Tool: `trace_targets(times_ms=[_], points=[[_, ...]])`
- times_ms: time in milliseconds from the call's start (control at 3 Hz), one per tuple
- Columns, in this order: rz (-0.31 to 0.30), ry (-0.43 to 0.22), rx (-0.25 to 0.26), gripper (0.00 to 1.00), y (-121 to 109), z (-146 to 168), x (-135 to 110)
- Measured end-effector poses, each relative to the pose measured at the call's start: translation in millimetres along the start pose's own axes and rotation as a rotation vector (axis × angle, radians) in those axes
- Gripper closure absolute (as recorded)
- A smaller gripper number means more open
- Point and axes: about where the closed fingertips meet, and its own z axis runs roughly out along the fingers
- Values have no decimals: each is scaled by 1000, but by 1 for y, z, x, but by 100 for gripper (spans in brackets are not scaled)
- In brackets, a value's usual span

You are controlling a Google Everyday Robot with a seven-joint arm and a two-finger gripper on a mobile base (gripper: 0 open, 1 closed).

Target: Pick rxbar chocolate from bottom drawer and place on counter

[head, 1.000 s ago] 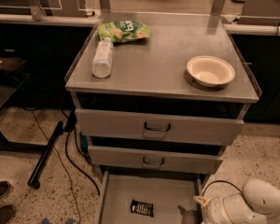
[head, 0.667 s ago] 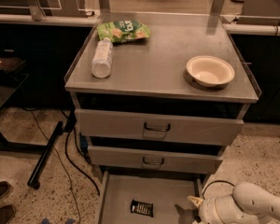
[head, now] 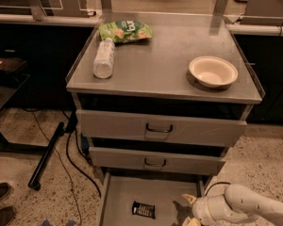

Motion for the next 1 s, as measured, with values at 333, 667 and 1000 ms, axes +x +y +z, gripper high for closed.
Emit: trace_targets(times_ms=[333, 667, 1000], points=[[0, -33, -21, 0, 3, 9, 2], [-13, -90, -17, 0, -8, 29, 1], [-36, -152, 35, 0, -37, 52, -3]])
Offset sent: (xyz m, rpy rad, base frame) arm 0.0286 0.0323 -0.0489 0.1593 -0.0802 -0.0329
